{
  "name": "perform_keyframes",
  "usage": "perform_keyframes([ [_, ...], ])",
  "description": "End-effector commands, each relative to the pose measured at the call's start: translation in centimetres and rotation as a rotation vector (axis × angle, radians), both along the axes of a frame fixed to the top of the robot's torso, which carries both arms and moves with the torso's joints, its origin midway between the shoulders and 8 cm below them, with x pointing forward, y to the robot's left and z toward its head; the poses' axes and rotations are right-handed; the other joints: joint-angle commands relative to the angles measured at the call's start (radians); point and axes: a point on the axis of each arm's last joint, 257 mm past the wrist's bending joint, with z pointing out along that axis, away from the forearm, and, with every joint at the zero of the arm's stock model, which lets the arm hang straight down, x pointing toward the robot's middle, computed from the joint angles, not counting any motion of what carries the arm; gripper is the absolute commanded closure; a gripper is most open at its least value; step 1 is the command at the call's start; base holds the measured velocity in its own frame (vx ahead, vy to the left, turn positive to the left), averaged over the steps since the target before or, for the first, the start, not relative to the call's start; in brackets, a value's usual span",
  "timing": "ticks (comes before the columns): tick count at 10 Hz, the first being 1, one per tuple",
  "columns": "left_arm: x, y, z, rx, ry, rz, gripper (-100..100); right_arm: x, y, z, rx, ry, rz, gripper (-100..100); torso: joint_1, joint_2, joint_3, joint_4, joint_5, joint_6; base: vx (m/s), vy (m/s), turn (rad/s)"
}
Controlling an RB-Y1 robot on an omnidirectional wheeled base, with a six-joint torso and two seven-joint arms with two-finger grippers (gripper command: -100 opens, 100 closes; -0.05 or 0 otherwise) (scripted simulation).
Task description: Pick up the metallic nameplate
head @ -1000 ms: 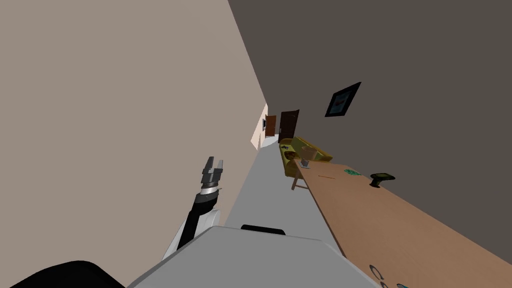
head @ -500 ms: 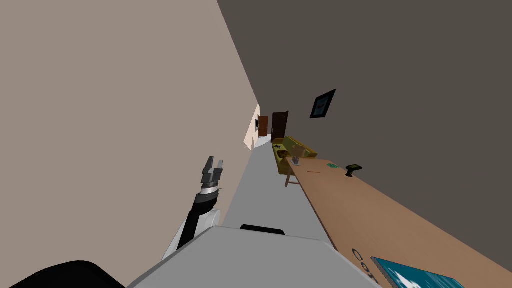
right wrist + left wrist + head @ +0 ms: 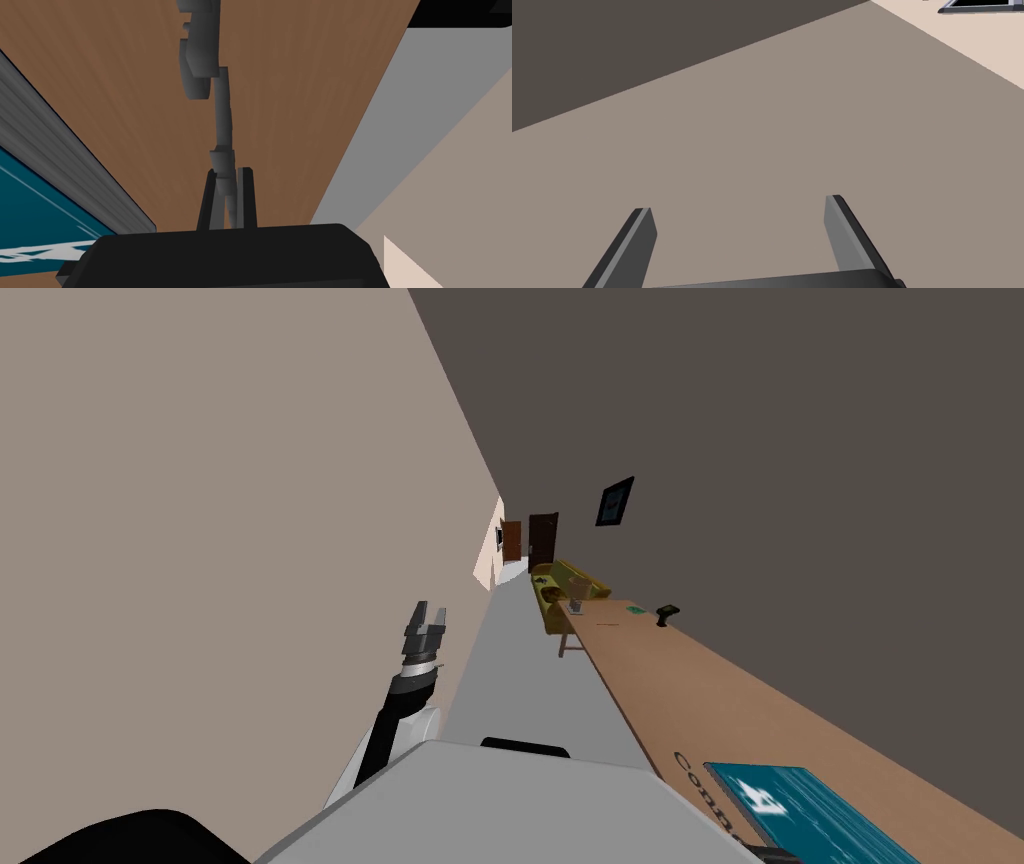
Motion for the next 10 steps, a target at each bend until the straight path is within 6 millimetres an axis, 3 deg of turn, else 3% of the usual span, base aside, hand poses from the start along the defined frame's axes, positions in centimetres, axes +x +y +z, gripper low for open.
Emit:
perform_keyframes([
  [1,0.0,0.0,0.0,0.0,0.0,0.0,0,1.2,0.2,0.1,-0.002,0.01,0.055,100,0.0,0.0,0.0,0.0,0.0,0.0,0.069,0.015,-0.339],
  [4,0.0,0.0,0.0,0.0,0.0,0.0,0,5.3,0.9,0.8,-0.007,-0.008,0.138,100,0.0,0.0,0.0,0.0,0.001,0.001,0.047,0.016,-0.29],
  [8,0.0,0.0,0.0,0.0,0.0,0.0,0,7.8,0.9,1.6,-0.027,0.012,0.239,100,0.0,0.002,0.001,0.0,0.001,-0.002,0.042,0.017,-0.24],
  [10,0.0,0.0,0.0,0.0,0.0,0.0,0,10.7,0.8,2.7,-0.044,-0.001,0.292,100,0.0,0.001,0.0,0.0,0.001,0.0,0.043,0.029,-0.288],
])
